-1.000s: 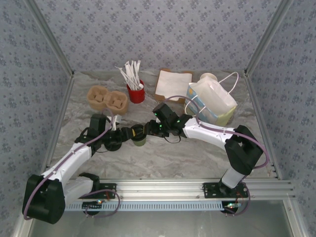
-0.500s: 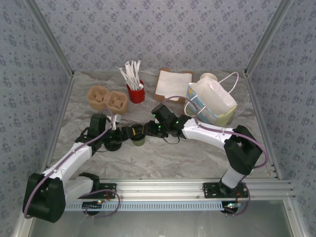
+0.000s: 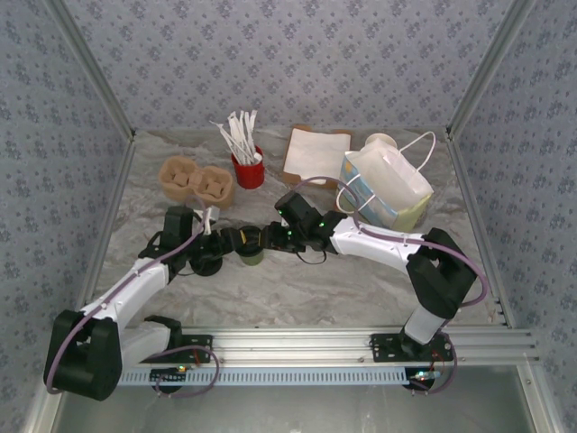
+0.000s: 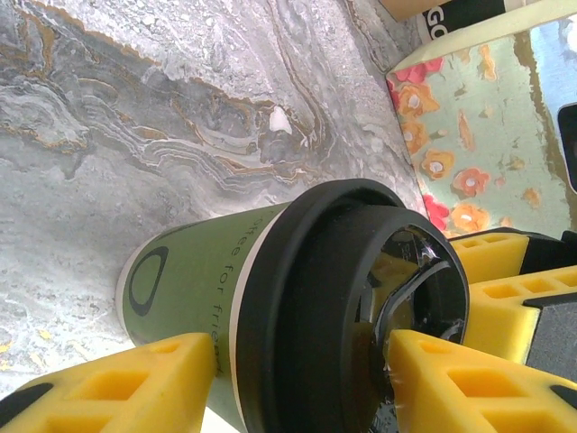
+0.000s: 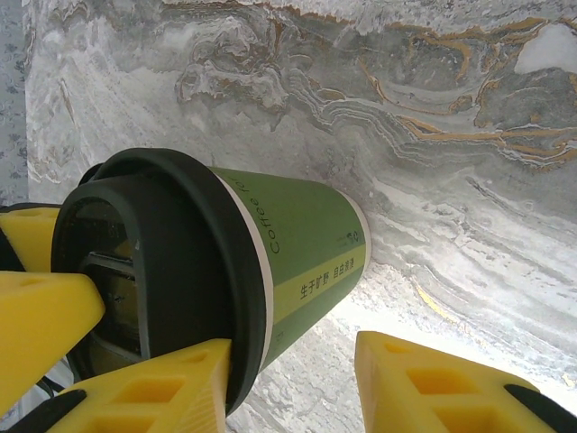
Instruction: Pack the takeout coffee
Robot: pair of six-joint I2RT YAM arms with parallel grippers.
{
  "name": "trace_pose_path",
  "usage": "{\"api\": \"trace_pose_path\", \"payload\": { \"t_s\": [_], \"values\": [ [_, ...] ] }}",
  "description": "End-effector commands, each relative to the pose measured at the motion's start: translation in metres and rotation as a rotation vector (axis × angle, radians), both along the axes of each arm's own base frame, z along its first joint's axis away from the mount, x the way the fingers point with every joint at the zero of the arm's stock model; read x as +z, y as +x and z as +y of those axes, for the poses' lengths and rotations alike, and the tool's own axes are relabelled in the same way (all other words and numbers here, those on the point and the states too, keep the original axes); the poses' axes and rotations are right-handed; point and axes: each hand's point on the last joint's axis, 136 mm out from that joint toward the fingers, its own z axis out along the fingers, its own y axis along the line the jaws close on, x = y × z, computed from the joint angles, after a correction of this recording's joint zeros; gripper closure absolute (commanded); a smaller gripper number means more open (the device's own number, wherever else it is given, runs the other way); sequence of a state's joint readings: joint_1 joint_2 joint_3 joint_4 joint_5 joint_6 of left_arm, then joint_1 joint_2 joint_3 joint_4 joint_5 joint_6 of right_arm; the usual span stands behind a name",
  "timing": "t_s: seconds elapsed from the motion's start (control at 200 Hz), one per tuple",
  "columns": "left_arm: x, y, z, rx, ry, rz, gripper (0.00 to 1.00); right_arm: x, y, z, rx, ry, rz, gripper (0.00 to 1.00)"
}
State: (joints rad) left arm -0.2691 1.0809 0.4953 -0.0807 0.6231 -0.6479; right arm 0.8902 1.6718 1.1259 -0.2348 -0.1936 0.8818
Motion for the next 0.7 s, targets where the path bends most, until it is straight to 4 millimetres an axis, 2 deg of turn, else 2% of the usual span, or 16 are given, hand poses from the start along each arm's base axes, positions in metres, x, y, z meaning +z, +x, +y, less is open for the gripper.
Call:
{"api": "trace_pose_path", "payload": {
  "t_s": [0.0,0.26,0.28,0.44,0.58,0.695],
  "values": [
    [-0.011,-0.013,-0.007,-0.048,-0.018,0.037,0.46,-0.037,-0.012,-0.017,0.019,-0.15,0.056,0.57],
    [0.009,-0.02,-0.009,-0.089,-0.044,-0.03,0.41,-0.012,-0.007,-0.018,0.033,-0.139,0.03,0.53],
    [0.011,-0.021,-0.01,-0.091,-0.047,-0.036,0.41,0.001,-0.002,-0.011,0.034,-0.114,0.008,0.53],
    [0.021,-0.023,-0.011,-0.103,-0.057,-0.069,0.37,0.021,0.002,-0.009,0.04,-0.1,-0.021,0.52],
    [0.029,-0.027,-0.012,-0.115,-0.075,-0.108,0.36,0.031,0.005,-0.009,0.04,-0.093,-0.039,0.51],
    [0.03,-0.026,-0.011,-0.107,-0.068,-0.123,0.35,0.027,0.009,-0.011,0.036,-0.102,-0.037,0.51]
  ]
}}
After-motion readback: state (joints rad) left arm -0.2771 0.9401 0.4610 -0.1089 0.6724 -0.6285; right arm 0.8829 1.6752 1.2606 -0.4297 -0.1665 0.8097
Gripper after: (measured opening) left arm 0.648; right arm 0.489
